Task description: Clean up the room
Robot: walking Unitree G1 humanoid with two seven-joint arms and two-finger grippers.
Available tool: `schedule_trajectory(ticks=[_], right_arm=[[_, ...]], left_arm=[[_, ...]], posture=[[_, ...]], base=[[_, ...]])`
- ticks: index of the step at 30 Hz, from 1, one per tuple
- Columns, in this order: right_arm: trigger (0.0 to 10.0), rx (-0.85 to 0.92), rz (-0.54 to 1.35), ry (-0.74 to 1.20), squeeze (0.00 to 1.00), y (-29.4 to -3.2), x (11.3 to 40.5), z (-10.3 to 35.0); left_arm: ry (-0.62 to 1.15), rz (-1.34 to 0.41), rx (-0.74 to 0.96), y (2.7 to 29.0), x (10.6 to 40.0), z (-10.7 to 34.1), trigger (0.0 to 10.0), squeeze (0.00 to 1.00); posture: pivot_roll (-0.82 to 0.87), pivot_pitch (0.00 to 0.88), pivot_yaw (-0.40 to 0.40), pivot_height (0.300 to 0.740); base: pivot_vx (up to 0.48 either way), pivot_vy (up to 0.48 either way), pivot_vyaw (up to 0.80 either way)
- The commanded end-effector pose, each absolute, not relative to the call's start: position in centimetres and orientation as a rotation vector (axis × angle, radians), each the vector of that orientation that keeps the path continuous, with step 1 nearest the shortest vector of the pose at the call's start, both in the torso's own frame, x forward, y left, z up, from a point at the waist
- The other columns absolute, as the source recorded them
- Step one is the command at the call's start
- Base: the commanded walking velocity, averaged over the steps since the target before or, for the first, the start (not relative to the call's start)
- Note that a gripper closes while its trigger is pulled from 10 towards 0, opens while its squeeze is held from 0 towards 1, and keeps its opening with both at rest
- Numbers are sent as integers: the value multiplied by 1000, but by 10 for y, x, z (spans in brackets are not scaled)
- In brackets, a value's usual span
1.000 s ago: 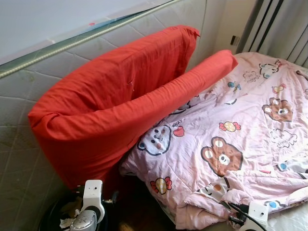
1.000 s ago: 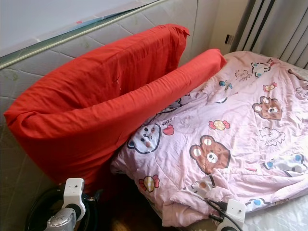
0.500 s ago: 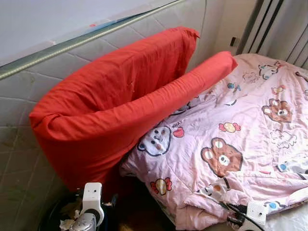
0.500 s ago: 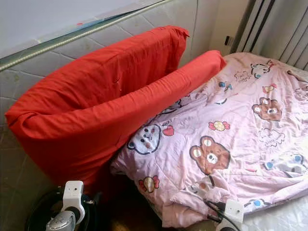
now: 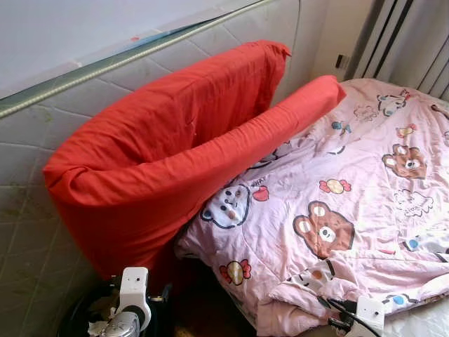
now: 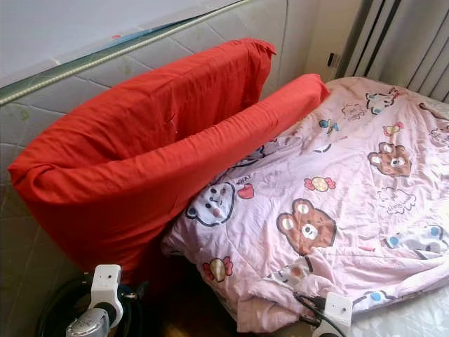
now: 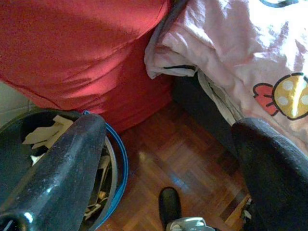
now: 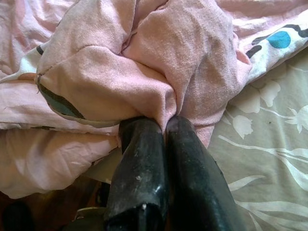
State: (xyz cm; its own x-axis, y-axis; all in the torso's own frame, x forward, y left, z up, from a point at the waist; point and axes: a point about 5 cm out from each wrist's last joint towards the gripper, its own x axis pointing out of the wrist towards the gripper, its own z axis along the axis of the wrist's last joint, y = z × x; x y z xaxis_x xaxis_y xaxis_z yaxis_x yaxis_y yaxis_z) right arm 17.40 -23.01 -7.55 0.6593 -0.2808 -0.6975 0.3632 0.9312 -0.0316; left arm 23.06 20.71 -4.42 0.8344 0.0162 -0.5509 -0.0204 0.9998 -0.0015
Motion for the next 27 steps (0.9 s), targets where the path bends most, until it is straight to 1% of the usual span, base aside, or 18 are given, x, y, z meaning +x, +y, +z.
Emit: schedule_trajectory(ticks=[1, 18, 27], right_arm=[[10000, 115, -372, 778, 0, -228, 171, -77], [10000, 88, -418, 746, 0, -234, 177, -72], [10000, 79, -438, 711, 0, -237, 185, -67]], left_arm=[[597, 29, 2, 213, 226, -46, 10000, 0], [588, 29, -1, 214, 227, -45, 10000, 0], [583, 30, -5, 214, 228, -44, 10000, 0]], posture=[[79, 49, 30, 740], [80, 67, 38, 740], [82, 75, 39, 740]], base=[[0, 0, 0], [0, 0, 0], [-27, 0, 0]])
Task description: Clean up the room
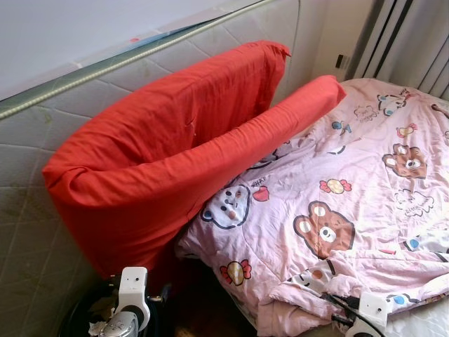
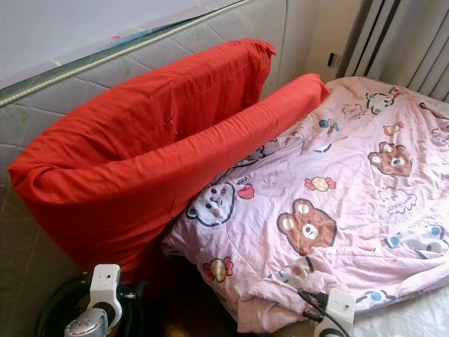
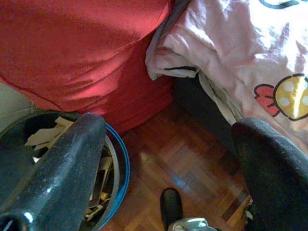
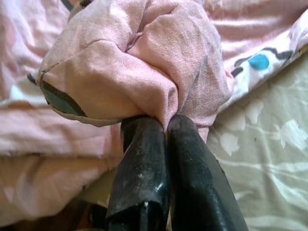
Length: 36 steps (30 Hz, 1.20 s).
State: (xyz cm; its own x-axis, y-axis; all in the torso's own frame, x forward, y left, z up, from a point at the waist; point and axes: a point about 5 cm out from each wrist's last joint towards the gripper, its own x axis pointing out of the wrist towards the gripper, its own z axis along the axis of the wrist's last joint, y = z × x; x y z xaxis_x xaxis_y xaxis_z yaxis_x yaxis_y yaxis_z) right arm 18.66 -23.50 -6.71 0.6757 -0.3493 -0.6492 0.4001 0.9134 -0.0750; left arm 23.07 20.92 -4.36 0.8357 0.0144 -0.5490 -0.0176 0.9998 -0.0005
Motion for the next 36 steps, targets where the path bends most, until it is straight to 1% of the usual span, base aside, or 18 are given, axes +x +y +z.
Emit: schedule_trajectory(ticks=[1, 23, 29, 33, 36], right_arm=[[10000, 78, -444, 697, 0, -238, 189, -65], [10000, 65, -452, 656, 0, -239, 199, -58], [10000, 41, -472, 593, 0, -244, 212, -48], [10000, 7, -507, 505, 0, -252, 228, -32], [10000, -21, -521, 477, 0, -256, 232, -27]], left_arm=[[581, 31, -8, 214, 229, -44, 10000, 0], [576, 35, -15, 214, 229, -43, 10000, 0], [573, 35, -14, 213, 230, -43, 10000, 0], [570, 32, -16, 213, 230, -43, 10000, 0], [569, 32, -16, 212, 231, -43, 10000, 0]], posture=[[82, 79, 39, 740], [87, 89, 40, 740], [88, 91, 39, 740], [85, 95, 38, 740], [83, 96, 38, 740]], base=[[-240, 0, 0], [-262, 0, 0], [-268, 0, 0], [-266, 0, 0], [-266, 0, 0]])
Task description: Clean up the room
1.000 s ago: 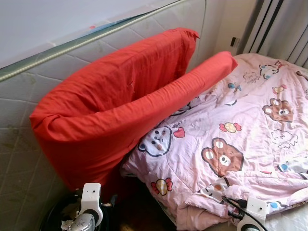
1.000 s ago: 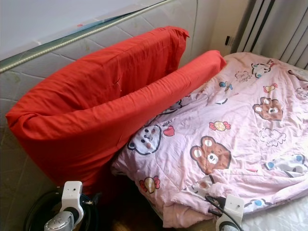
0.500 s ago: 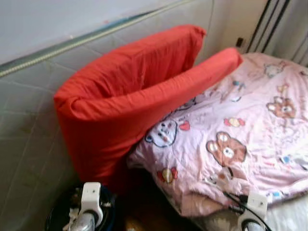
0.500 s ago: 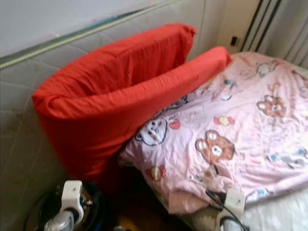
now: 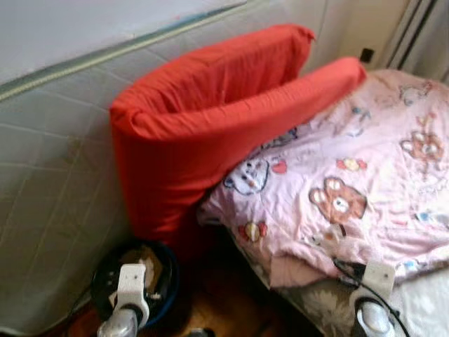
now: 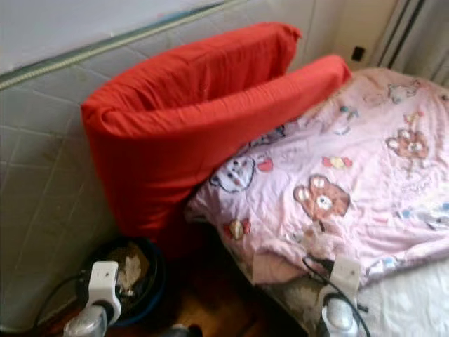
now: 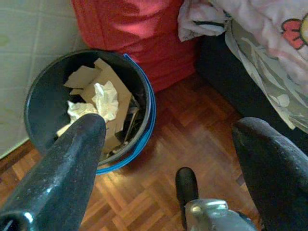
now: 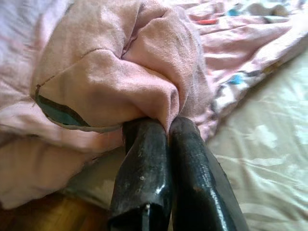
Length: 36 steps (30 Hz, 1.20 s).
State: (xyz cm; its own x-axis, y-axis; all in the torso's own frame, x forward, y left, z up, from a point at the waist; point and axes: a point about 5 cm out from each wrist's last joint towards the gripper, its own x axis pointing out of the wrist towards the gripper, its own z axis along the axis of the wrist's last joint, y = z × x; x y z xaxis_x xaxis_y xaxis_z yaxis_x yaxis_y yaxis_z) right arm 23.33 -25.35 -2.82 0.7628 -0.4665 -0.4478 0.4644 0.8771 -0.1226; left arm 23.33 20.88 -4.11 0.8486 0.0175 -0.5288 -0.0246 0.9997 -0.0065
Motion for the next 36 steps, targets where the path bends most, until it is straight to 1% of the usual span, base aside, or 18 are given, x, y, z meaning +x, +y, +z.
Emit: schedule_trajectory(ticks=[1, 9, 14, 17, 20, 24, 26, 28, 30, 33, 36], right_arm=[[10000, -31, -521, 470, 0, -257, 233, -26], [10000, -67, -542, 476, 0, -260, 230, -26], [10000, -70, -471, 522, 0, -253, 226, -34], [10000, -138, -375, 586, 0, -244, 222, -41], [10000, -174, -351, 624, 0, -243, 217, -46], [10000, -282, -371, 788, 0, -251, 195, -60], [10000, -308, -348, 847, 0, -251, 187, -66], [10000, -365, -285, 910, 0, -248, 177, -73], [10000, -392, -271, 956, 0, -249, 167, -77], [10000, -407, -314, 998, 0, -253, 157, -80], [10000, -382, -402, 1031, 0, -260, 148, -82]], left_arm=[[570, 31, -17, 212, 231, -43, 10000, 0], [571, 30, -17, 212, 230, -43, 10000, 0], [571, 29, -16, 212, 230, -43, 10000, 0], [575, 30, -13, 211, 230, -43, 10000, 0], [579, 30, -12, 211, 229, -44, 10000, 0], [582, 30, -13, 210, 229, -45, 10000, 0], [584, 29, -13, 210, 229, -45, 10000, 0], [585, 29, -14, 209, 228, -45, 10000, 0], [585, 30, -15, 209, 228, -45, 10000, 0], [586, 30, -16, 209, 228, -46, 10000, 0], [589, 28, -16, 208, 227, -46, 10000, 0]], posture=[[83, 96, 38, 740], [81, 99, 38, 740], [78, 100, 37, 740], [77, 101, 37, 740], [75, 101, 35, 740], [72, 102, 33, 740], [72, 102, 32, 740], [75, 102, 31, 740], [75, 104, 29, 740], [75, 105, 29, 740], [72, 107, 30, 740]], base=[[-259, 0, 0], [-263, 0, 0], [-250, 0, 0], [0, 0, 0], [0, 0, 0], [0, 0, 0], [0, 0, 0], [0, 0, 0], [0, 0, 0], [0, 0, 0], [0, 0, 0]])
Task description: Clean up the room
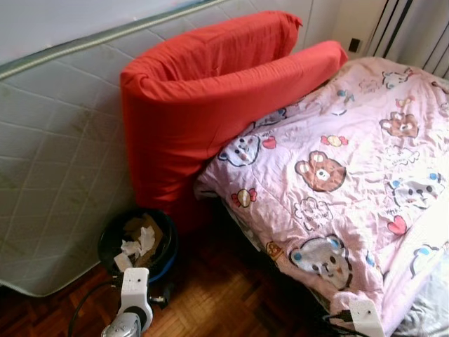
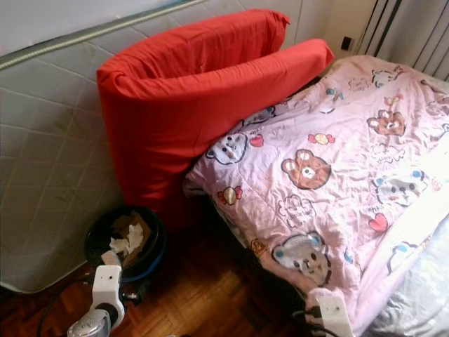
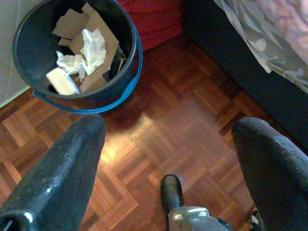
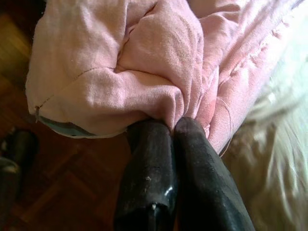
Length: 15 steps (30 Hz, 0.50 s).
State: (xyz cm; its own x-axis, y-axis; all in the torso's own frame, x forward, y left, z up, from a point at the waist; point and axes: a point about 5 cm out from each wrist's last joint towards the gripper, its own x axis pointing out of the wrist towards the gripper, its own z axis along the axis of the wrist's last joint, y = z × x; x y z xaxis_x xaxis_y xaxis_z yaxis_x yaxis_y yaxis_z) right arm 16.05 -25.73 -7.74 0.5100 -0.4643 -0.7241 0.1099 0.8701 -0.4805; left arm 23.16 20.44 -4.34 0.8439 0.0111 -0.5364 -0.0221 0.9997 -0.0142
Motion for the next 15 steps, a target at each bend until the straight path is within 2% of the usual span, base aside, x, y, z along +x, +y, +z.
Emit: schedule_trajectory(ticks=[1, 2, 12, 15], right_arm=[[10000, -382, -402, 1031, 0, -260, 148, -82], [10000, -364, -460, 1059, 0, -266, 141, -83], [10000, -411, -439, 1157, 0, -269, 126, -88], [10000, -434, -423, 1244, 0, -268, 110, -93]], left_arm=[[589, 28, -16, 208, 227, -46, 10000, 0], [591, 26, -16, 208, 227, -47, 10000, 0], [597, 22, -17, 207, 225, -48, 10000, 0], [601, 20, -18, 207, 225, -48, 10000, 0]], posture=[[72, 107, 30, 740], [72, 108, 29, 740], [73, 112, 27, 740], [72, 113, 27, 740]], base=[[0, 0, 0], [0, 0, 0], [0, 0, 0], [0, 0, 0]])
